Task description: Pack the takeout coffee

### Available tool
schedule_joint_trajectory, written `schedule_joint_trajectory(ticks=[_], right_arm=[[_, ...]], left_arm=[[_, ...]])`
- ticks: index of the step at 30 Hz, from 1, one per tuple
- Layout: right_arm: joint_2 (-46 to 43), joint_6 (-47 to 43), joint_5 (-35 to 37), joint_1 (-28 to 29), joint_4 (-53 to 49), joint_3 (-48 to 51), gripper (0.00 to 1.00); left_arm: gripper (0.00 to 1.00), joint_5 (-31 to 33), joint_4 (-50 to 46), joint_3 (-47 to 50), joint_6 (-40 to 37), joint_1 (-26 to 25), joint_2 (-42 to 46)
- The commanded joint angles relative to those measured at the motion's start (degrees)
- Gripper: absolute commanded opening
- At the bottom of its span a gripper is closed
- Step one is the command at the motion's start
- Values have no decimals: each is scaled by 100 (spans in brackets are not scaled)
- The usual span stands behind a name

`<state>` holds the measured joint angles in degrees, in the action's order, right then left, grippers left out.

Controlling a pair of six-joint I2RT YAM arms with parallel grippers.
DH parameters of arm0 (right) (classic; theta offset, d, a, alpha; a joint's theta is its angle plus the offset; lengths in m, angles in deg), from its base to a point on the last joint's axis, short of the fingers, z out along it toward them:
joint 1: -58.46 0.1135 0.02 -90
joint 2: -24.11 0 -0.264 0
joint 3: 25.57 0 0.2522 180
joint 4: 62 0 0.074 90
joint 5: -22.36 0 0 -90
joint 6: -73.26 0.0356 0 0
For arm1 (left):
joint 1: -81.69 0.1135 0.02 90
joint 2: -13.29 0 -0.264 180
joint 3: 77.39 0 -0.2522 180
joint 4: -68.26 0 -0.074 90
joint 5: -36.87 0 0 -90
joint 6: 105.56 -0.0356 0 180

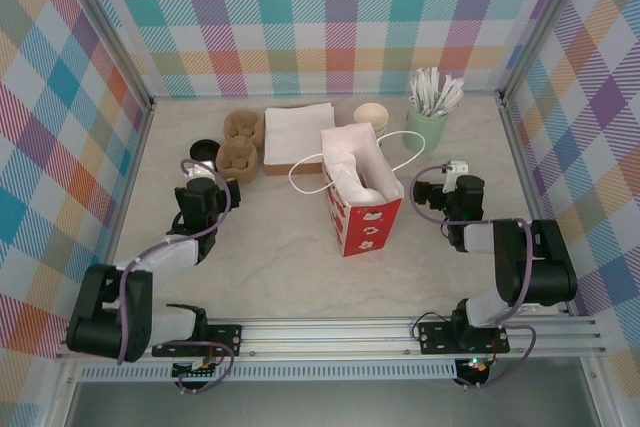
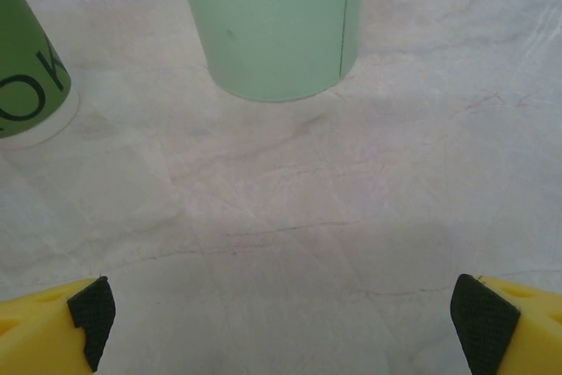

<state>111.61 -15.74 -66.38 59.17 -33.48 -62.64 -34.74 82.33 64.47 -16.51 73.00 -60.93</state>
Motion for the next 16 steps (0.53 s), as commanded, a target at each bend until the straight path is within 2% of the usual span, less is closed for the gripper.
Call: schedule_joint_trajectory(ticks=[1,5,7,9,16], right_arm=[[-1,-58,-203,-23,329,-72,100],[3,-64,-210,-23,347,-68,100],[-5,-68,-206,-29,342,-68,100],[3,-61,-214,-28,335,-68,100],[3,-63,-220,-26,322,-77,100]], left_arm=[[100,-631,1511,275,-286,67,-542],[100,-731,3116,600,-381,78,-1612],[100,-883,2006,182,-241,197,-1454],[100,-1156,1742,10,-44,436,-1516],[100,-1206,1848,40,-36,468,-1547]])
